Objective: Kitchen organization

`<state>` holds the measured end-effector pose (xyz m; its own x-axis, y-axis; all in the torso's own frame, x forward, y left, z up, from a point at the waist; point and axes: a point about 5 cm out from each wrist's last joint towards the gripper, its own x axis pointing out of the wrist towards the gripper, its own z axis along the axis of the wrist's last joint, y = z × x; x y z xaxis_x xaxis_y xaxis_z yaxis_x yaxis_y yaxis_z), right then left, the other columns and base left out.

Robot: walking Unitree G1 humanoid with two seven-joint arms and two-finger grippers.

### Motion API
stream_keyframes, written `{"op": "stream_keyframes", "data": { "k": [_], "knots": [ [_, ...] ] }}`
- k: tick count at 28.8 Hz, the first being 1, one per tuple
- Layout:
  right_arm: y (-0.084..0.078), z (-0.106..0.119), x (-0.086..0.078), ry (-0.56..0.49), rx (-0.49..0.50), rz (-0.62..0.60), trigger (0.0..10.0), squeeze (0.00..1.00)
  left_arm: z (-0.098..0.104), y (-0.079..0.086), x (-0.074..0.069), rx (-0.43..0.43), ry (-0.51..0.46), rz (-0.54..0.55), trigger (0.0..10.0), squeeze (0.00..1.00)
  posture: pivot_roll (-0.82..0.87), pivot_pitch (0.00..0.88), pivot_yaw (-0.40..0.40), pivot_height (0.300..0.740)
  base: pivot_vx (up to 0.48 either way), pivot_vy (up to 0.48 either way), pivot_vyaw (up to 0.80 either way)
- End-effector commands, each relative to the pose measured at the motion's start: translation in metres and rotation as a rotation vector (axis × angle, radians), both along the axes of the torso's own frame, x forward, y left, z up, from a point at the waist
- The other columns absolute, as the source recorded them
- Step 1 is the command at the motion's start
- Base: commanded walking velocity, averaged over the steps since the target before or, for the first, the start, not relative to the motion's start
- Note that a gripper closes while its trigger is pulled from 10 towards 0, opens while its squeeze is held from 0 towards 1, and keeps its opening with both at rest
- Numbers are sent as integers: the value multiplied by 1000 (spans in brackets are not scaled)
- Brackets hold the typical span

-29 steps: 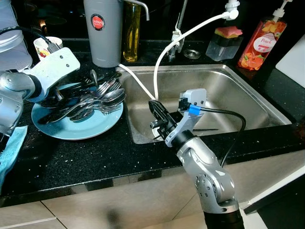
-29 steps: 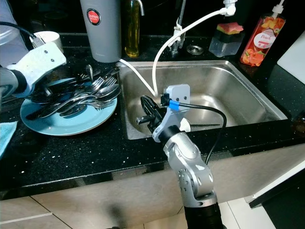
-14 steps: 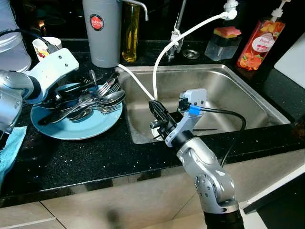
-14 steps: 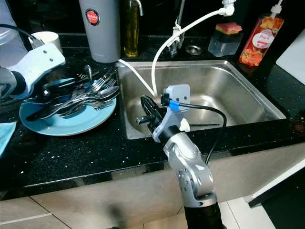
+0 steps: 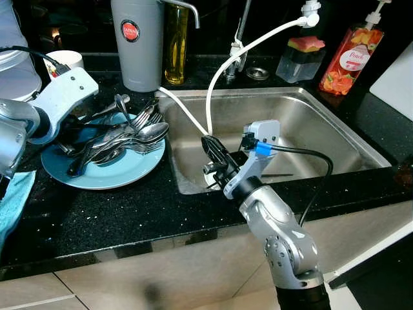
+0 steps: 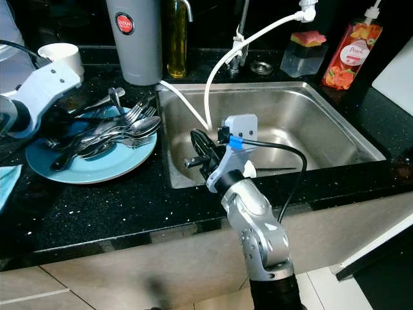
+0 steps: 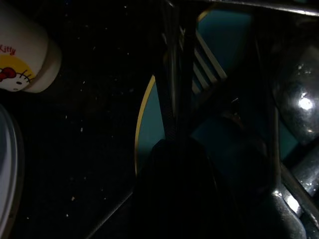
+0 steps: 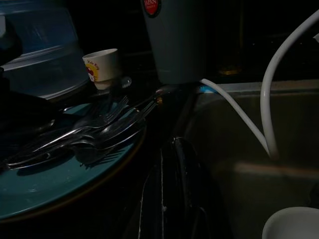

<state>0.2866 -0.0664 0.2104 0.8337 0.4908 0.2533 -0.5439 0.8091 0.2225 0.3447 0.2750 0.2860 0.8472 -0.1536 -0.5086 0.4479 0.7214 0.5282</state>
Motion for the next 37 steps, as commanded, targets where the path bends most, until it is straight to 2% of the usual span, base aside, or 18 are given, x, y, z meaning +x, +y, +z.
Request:
{"op": "stream_keyframes", "data": {
  "k": [1, 2, 8, 12, 18, 23, 25, 26, 28, 30, 31, 32, 35, 37],
  "knots": [
    [-2, -3, 1, 9, -6, -9, 10000, 0, 14, -10, 4, -65, -68, -23, 7608, 0, 298, 7, -52, 740, 0, 0, 0],
    [-2, -3, 1, 9, -6, -9, 10000, 0, 19, -13, 5, -106, -88, -22, 10000, 0, 298, 7, -52, 740, 0, 0, 0],
    [-2, -3, 1, 8, -7, -6, 10000, 0, 50, -20, 8, -214, -219, -21, 10000, 0, 296, 11, -52, 740, 0, 0, 0],
    [-2, -3, 1, 10, -7, -7, 10000, 0, 60, -22, 7, -233, -243, -25, 10000, 0, 297, 15, -54, 740, 0, 0, 0],
    [-2, -3, 1, 13, -7, -8, 10000, 0, 66, -21, 6, -228, -262, -19, 10000, 0, 295, 21, -54, 740, 0, 0, 0],
    [-2, -3, 1, 14, -6, -8, 10000, 0, 57, -20, 2, -144, -230, -55, 10000, 0, 298, 21, -54, 740, 0, 0, 0],
    [-2, -3, 1, 14, -7, -8, 10000, 0, 61, -24, 3, -216, -252, -56, 10000, 0, 297, 22, -58, 740, 0, 0, 0],
    [-2, -3, 1, 14, -7, -8, 10000, 0, 61, -24, 3, -216, -252, -56, 10000, 0, 297, 22, -58, 740, 0, 0, 0],
    [-2, -3, 1, 13, -7, -7, 10000, 0, 72, -29, 3, -323, -294, -67, 10000, 0, 295, 22, -58, 740, 0, 0, 0],
    [-2, -3, 1, 13, -6, -7, 10000, 0, 91, -36, 1, -470, -340, -117, 10000, 0, 295, 22, -57, 740, 0, 0, 0],
    [-2, -3, 1, 13, -6, -7, 10000, 0, 91, -36, 1, -470, -340, -117, 10000, 0, 295, 22, -57, 740, 0, 0, 0],
    [-2, -3, 1, 13, -6, -8, 10000, 0, 96, -39, 0, -518, -340, -136, 10000, 0, 298, 23, -58, 740, 0, 0, 0],
    [-2, -3, 2, 14, -6, -9, 10000, 0, 96, -67, 0, -615, -280, -275, 10000, 0, 299, 23, -59, 740, 0, 0, 0],
    [-2, -3, 2, 12, -4, -10, 10000, 0, 91, -89, 6, -650, -243, -316, 10000, 0, 300, 22, -58, 740, 0, 0, 0]
  ]
}}
